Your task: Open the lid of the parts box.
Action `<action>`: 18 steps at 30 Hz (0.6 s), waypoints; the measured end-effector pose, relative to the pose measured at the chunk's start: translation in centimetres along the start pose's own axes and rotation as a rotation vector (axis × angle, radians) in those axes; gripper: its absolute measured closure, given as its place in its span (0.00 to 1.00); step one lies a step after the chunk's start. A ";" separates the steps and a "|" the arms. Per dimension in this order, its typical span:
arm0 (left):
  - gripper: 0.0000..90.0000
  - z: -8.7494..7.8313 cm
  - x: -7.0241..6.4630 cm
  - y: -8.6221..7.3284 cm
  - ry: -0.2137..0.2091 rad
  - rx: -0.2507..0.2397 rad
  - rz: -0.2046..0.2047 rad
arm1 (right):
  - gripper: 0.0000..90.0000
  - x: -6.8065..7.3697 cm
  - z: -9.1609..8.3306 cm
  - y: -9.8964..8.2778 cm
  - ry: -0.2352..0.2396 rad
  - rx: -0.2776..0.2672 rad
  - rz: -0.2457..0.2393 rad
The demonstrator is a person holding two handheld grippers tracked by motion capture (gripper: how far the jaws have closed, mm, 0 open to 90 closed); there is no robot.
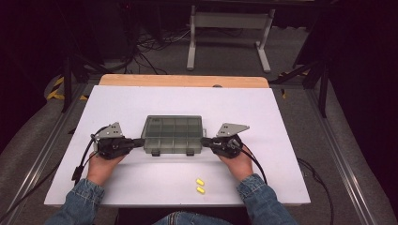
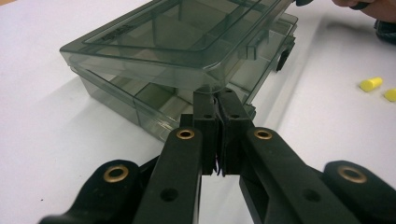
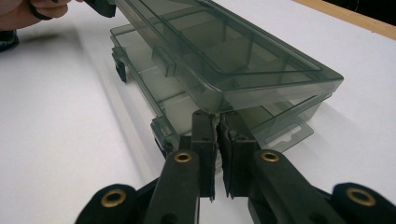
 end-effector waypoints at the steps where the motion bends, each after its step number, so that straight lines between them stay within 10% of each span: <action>1: 0.97 0.0 0.0 0.0 0.001 -0.001 0.000 | 0.95 0.0 0.0 0.0 0.000 0.001 0.000; 9: 0.97 -0.1 0.1 0.2 0.006 -0.017 0.004 | 0.84 0.1 -0.2 -0.2 -0.025 0.041 -0.029; 18: 0.97 -0.1 0.0 0.2 0.007 -0.024 0.000 | 0.35 -0.2 -0.4 1.2 -0.106 0.064 -0.113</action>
Point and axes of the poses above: each handheld gripper's, and its own axes: z roughly forward along the jaws, y roughly out of its top, x roughly to its left, the point moved 7 cm from there along z, roughly forward along the jaws, and after that the axes turned 9 degrees about z, right-handed, at the moved point
